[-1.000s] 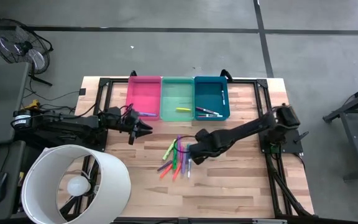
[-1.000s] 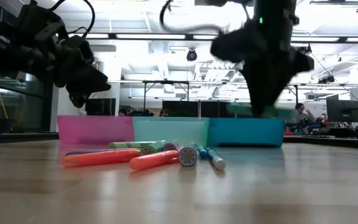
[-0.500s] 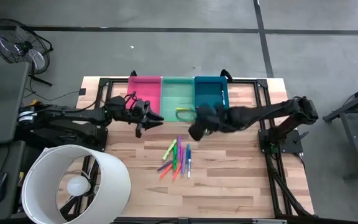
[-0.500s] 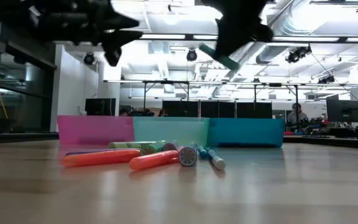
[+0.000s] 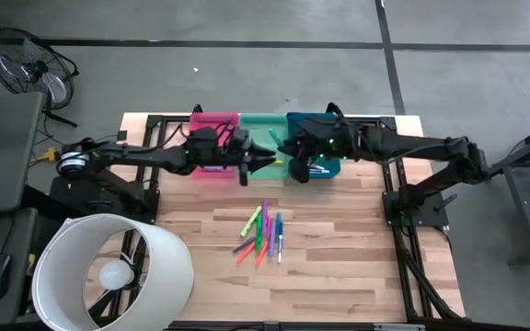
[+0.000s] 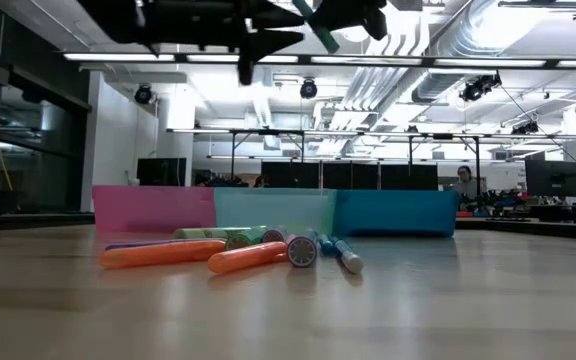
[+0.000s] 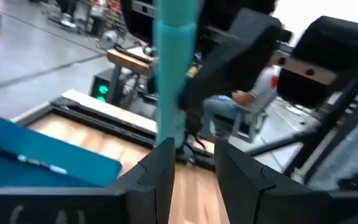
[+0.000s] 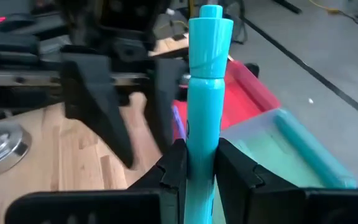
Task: Pick & Place Markers
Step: Put the light blue marker into the red bin
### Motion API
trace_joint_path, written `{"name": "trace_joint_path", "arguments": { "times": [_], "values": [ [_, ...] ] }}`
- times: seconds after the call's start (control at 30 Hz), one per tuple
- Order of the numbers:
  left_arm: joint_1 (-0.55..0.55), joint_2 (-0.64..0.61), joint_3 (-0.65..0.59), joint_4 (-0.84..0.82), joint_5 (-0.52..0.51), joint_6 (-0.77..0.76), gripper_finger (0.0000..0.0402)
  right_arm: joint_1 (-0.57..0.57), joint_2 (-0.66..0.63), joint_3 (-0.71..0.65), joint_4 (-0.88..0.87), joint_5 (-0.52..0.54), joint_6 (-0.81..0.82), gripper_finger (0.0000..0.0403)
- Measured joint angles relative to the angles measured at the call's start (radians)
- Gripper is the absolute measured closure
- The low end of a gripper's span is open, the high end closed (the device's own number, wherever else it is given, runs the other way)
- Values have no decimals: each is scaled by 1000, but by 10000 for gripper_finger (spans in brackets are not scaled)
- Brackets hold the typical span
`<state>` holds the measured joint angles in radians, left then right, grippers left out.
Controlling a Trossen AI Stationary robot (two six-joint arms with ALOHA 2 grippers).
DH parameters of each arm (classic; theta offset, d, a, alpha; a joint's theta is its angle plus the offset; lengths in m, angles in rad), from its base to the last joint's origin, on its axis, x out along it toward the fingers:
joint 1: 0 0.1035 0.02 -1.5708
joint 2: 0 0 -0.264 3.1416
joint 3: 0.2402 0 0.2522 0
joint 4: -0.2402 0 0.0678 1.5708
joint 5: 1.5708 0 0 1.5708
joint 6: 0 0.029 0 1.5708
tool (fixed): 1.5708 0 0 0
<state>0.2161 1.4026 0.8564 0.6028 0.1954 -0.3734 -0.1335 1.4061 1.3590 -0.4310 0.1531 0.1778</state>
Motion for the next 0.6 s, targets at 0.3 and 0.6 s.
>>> {"name": "trace_joint_path", "arguments": {
  "times": [0.3,0.6],
  "values": [
    [0,100,141,5,-31,2,291,-51,-60,1,-4,-113,-98,350],
    [0,172,214,0,-31,-2,291,-64,-60,1,56,-176,-112,350]
  ]
}}
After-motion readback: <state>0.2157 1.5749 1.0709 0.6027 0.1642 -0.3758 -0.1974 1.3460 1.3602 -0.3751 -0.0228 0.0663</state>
